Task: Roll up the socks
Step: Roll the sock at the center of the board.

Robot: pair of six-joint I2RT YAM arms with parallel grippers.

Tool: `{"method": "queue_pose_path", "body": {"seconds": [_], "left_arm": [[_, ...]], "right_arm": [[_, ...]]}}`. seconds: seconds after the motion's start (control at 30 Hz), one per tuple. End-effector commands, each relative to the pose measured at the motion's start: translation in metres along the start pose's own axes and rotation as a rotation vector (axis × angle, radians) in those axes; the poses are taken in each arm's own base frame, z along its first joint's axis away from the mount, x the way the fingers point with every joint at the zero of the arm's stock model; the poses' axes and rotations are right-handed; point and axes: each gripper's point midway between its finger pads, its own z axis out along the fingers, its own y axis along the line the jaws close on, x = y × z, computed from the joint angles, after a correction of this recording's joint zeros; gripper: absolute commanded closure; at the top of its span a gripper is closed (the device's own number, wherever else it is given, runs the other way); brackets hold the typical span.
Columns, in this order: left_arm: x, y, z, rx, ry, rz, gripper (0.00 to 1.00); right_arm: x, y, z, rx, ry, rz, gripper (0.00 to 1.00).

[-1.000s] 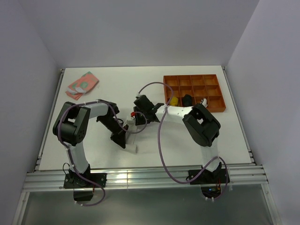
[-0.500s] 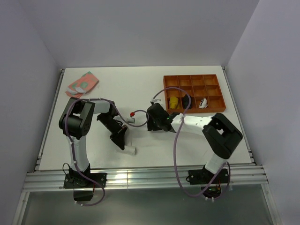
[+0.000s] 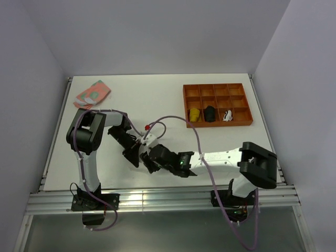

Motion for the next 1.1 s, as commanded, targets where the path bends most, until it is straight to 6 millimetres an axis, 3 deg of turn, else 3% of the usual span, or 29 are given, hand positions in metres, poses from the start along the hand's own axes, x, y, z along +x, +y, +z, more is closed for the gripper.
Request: {"method": "queue_pose_path", "body": {"seconds": [0.0, 0.27, 0.37, 0.53, 0.63, 0.73, 1.07], "left_arm": [[-0.008, -0.003, -0.001, 0.02, -0.022, 0.024, 1.0], [-0.008, -0.003, -0.002, 0.028, -0.025, 0.02, 1.0], [-0.008, -0.002, -0.002, 0.029, -0.025, 0.017, 1.0], [-0.008, -0.003, -0.002, 0.036, -0.028, 0.017, 1.0], [-0.009, -0.004, -0.003, 0.04, -0.029, 0.021, 1.0], [-0.009, -0.005, -0.003, 0.048, -0.03, 0.018, 1.0], [-0.009, -0.004, -0.003, 0.057, -0.032, 0.014, 1.0]], "right_arm": [[-0.008, 0.015, 0.017, -0.003, -0.061, -0.121, 0.41], [0.01, 0.04, 0.036, -0.062, -0.037, -0.216, 0.38], [0.008, 0.044, 0.035, -0.051, -0.048, -0.233, 0.38], [0.007, 0.067, 0.031, -0.069, -0.05, -0.29, 0.37], [0.017, 0.075, 0.038, -0.058, -0.02, -0.326, 0.37], [0.028, 0.07, 0.045, -0.023, 0.003, -0.347, 0.37], [0.032, 0.044, 0.041, 0.092, 0.003, -0.383, 0.36]]}}
